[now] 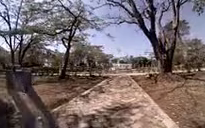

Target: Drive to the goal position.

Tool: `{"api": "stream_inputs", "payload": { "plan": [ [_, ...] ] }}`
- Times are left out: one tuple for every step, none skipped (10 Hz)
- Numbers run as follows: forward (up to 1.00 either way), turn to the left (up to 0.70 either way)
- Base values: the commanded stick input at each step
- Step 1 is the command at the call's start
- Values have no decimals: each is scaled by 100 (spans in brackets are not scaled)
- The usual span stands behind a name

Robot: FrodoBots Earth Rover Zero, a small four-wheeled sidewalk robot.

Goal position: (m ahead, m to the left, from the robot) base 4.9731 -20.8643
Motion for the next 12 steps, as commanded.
{"api": "stream_inputs", "payload": {
  "plan": [
    [100, 0],
    [100, 0],
    [100, 0],
    [100, 0],
    [100, 0],
    [100, 0],
    [100, 0],
    [100, 0],
    [100, 0],
    [100, 0],
    [100, 0],
    [100, 0]
  ]
}}
